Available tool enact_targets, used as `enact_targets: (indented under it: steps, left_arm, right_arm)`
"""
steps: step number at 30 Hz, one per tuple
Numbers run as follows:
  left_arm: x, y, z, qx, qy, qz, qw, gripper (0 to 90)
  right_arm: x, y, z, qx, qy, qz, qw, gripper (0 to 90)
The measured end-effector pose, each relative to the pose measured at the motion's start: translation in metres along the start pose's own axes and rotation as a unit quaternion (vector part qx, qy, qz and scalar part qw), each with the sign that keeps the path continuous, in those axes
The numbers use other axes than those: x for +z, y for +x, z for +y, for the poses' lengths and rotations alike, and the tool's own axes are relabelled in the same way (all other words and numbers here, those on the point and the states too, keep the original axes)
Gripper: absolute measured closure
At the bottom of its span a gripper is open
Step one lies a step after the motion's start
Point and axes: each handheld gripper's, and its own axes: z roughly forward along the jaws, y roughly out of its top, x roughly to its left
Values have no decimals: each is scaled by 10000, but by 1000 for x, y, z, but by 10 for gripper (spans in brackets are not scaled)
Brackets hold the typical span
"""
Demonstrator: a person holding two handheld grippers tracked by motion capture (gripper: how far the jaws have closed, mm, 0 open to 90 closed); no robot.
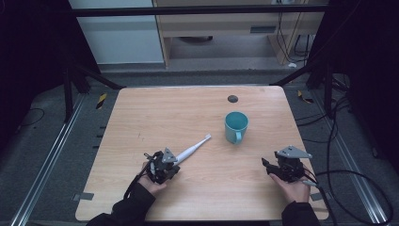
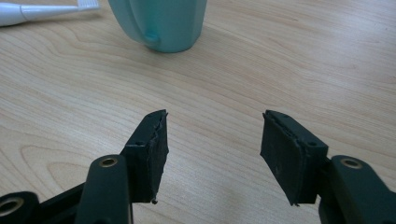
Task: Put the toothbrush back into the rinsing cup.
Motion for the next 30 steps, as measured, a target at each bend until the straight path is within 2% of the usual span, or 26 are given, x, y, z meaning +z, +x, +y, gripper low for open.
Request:
enact_targets:
  steps: [3,6,7,9,10,11,12,15,18,23,29,30]
  left_arm:
    - [-3,-2,3,28,-95,9,10000,900]
    - [-10,2,11,42,-259,58,9996,900]
    - [-13,10,18,-37,-393,151,9991,900]
    - [-13,25,24,-133,-419,322,9985,900]
    - [-13,25,24,-133,-419,322,9985,900]
    - [-9,40,25,-283,-350,330,9984,900]
    - [-5,49,24,-343,-264,367,9984,900]
    - [6,69,17,-572,-108,327,9978,900]
    - [7,71,15,-546,-103,304,9980,900]
    - [9,65,14,-367,45,349,9987,900]
    - [6,65,9,-448,33,402,9982,900]
    - [-2,61,6,-513,-89,369,9980,900]
  right_arm:
    - [0,0,0,3,-4,1,10000,411]
    - [0,0,0,3,-7,-3,10000,412]
    - [0,0,0,0,-4,1,10000,412]
    - [0,0,0,1,0,3,10000,412]
    - [0,0,0,1,0,3,10000,412]
    - [0,0,0,2,-13,2,10000,412]
    - [-1,0,0,7,-19,1,10000,412]
    - [0,-1,0,5,-16,7,10000,412]
    - [0,-1,0,2,-2,1,10000,412]
    - [0,-1,0,9,-6,2,10000,412]
    - [-1,-1,0,8,-12,3,10000,412]
    - [-1,-1,0,2,-14,5,10000,411]
